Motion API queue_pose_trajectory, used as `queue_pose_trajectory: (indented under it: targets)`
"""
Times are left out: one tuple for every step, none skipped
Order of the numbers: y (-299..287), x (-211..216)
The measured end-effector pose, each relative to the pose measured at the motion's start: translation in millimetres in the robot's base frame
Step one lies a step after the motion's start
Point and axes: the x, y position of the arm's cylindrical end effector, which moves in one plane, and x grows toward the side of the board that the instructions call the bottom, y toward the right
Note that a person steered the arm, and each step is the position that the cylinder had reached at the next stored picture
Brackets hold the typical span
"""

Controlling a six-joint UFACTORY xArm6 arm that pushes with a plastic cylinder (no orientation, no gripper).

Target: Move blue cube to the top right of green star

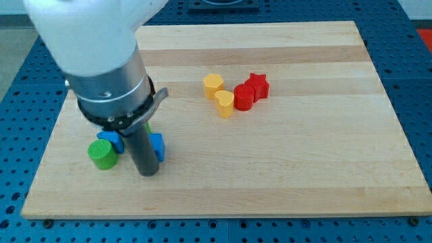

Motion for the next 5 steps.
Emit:
queue_pose_trajectory:
  targets:
    - [0.0, -17.0]
    - [0.0, -34.2]
    - [0.0, -62.3]
    - [5.1, -91.6]
    - [5.1, -115.5]
